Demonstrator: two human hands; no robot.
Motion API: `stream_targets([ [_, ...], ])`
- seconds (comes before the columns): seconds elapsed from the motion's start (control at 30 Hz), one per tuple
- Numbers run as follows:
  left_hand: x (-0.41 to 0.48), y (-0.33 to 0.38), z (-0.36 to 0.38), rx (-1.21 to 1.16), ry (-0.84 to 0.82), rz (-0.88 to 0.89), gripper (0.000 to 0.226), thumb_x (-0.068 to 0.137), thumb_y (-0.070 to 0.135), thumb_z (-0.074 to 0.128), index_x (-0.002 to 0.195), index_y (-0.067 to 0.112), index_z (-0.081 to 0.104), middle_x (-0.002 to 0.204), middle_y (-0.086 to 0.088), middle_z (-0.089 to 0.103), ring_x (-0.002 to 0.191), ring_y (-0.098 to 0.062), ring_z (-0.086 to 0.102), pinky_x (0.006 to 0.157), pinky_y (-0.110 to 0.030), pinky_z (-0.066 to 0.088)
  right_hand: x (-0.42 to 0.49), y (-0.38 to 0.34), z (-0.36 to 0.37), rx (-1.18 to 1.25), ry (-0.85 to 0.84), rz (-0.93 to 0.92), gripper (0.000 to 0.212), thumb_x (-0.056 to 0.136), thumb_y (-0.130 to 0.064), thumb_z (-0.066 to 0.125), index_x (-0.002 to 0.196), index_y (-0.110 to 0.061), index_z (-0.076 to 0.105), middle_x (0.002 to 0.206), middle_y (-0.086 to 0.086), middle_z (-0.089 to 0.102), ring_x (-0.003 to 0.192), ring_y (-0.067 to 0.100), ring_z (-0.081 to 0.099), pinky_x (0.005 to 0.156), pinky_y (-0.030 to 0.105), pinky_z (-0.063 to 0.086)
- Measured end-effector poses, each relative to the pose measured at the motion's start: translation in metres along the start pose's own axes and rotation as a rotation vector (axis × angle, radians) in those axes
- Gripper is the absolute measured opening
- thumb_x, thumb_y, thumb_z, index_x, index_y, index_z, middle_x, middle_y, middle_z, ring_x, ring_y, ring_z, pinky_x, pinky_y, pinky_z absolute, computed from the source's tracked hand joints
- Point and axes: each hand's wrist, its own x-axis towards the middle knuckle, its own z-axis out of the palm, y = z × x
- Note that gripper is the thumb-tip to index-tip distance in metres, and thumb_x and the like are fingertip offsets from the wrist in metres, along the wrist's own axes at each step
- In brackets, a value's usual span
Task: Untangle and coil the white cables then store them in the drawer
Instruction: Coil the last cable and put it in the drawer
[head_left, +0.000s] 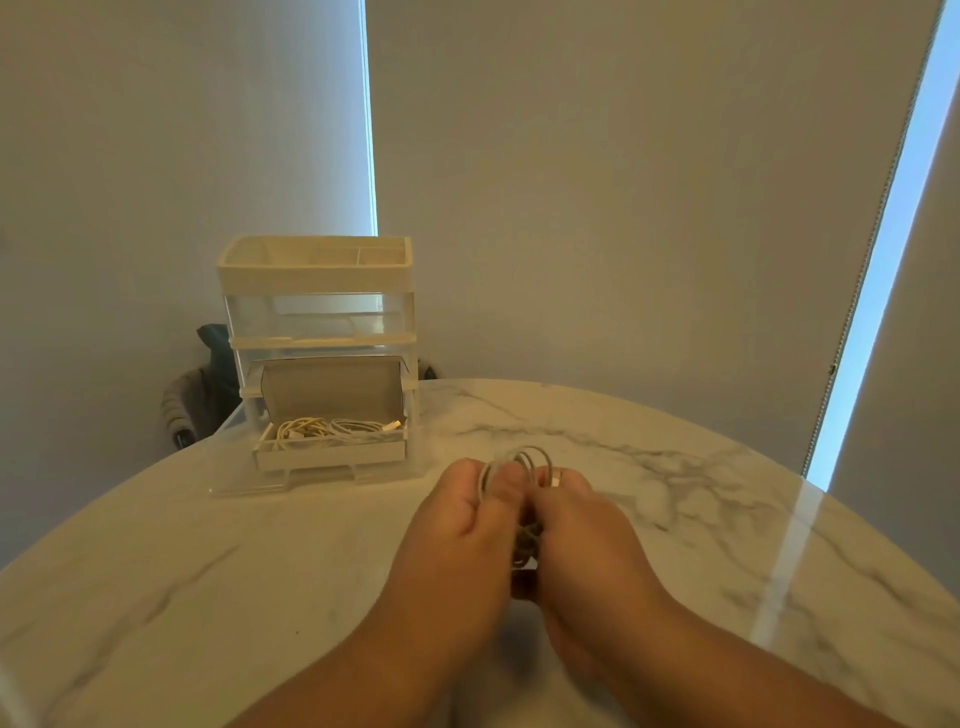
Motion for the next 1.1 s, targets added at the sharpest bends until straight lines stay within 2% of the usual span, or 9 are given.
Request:
stream_targets([
  [0.13,0.008,0.006,-0.013,0.100,0.111,0.028,0.030,0.100,0.038,0.045,0.085,0.015,0.057,0.070,0.004,0.060,0.055,0.004,0.052,0.049,-0.009,0.039,-0.002,-0.012,-0.006,0.009,-0.135,0.003,0.023,0.096,-0.029,0.051,0.109,-0.016,0.065,0.090,0.014,0.065,0.074,0.024,0.065,0.059,0.040,0.052],
  [0.2,0.010,0.005,-0.017,0.160,0.058,0.053,0.026,0.100,0.038,0.046,0.088,0.018,0.058,0.073,0.006,0.061,0.058,0.005,0.054,0.050,-0.010,0.040,-0.001,-0.020,-0.012,0.016,-0.175,-0.055,0.033,0.094,-0.043,0.055,0.107,-0.016,0.068,0.093,0.013,0.068,0.079,0.025,0.068,0.067,0.044,0.055],
  [0.33,0.011,0.009,-0.018,0.129,-0.050,0.021,0.022,0.100,0.036,0.048,0.091,0.019,0.060,0.069,0.008,0.064,0.059,0.004,0.058,0.054,-0.013,0.048,0.001,-0.026,-0.019,-0.169,-0.165,-0.271,0.022,0.096,-0.051,0.054,0.115,-0.046,0.065,0.105,-0.009,0.073,0.099,0.016,0.071,0.089,0.046,0.058],
  [0.4,0.011,0.010,-0.016,0.018,-0.088,-0.040,0.023,0.098,0.035,0.053,0.097,0.015,0.063,0.080,-0.003,0.071,0.075,-0.010,0.069,0.073,-0.029,0.059,-0.001,-0.026,-0.018,-0.216,-0.175,-0.304,0.024,0.102,-0.037,0.049,0.113,-0.046,0.069,0.105,-0.012,0.073,0.100,0.012,0.070,0.090,0.040,0.058],
  [0.5,0.007,0.015,-0.012,-0.204,-0.112,-0.124,0.045,0.081,0.044,0.063,0.101,0.004,0.065,0.095,-0.018,0.073,0.094,-0.035,0.070,0.093,-0.058,0.051,0.000,-0.024,-0.016,-0.140,-0.155,-0.258,0.031,0.105,-0.029,0.046,0.103,-0.040,0.075,0.104,-0.006,0.075,0.105,0.020,0.070,0.093,0.045,0.057],
  [0.6,0.007,0.014,-0.009,-0.268,-0.051,-0.157,0.064,0.072,0.063,0.053,0.097,0.008,0.071,0.092,-0.016,0.074,0.092,-0.032,0.072,0.088,-0.050,0.056,-0.001,-0.022,-0.014,-0.107,-0.202,-0.279,0.029,0.104,-0.029,0.046,0.107,-0.040,0.072,0.102,0.002,0.075,0.102,0.029,0.070,0.093,0.053,0.056],
  [0.77,0.014,0.013,-0.013,-0.266,0.031,-0.255,0.056,0.087,0.066,0.043,0.091,0.019,0.074,0.082,-0.006,0.076,0.081,-0.022,0.073,0.075,-0.039,0.058,-0.004,-0.024,-0.015,-0.183,-0.216,-0.313,0.044,0.094,-0.063,0.032,0.111,-0.047,0.069,0.099,-0.010,0.074,0.085,0.009,0.067,0.066,0.023,0.050],
  [0.93,0.011,0.020,-0.011,-0.263,-0.035,-0.287,0.041,0.099,0.046,0.045,0.097,0.019,0.075,0.091,-0.010,0.076,0.083,-0.025,0.070,0.078,-0.041,0.051,0.002,-0.021,-0.013,-0.069,-0.172,-0.248,0.030,0.105,-0.032,0.045,0.102,-0.032,0.075,0.098,-0.004,0.076,0.094,0.017,0.072,0.082,0.042,0.060],
  [1.1,0.014,0.018,-0.016,-0.326,-0.039,-0.363,0.035,0.098,0.039,0.053,0.091,0.009,0.071,0.082,-0.015,0.060,0.079,-0.027,0.056,0.085,-0.047,0.046,0.002,-0.021,-0.011,0.128,-0.215,-0.173,0.031,0.104,-0.013,0.046,0.105,-0.025,0.074,0.078,0.008,0.069,0.071,0.016,0.064,0.065,0.033,0.052],
])
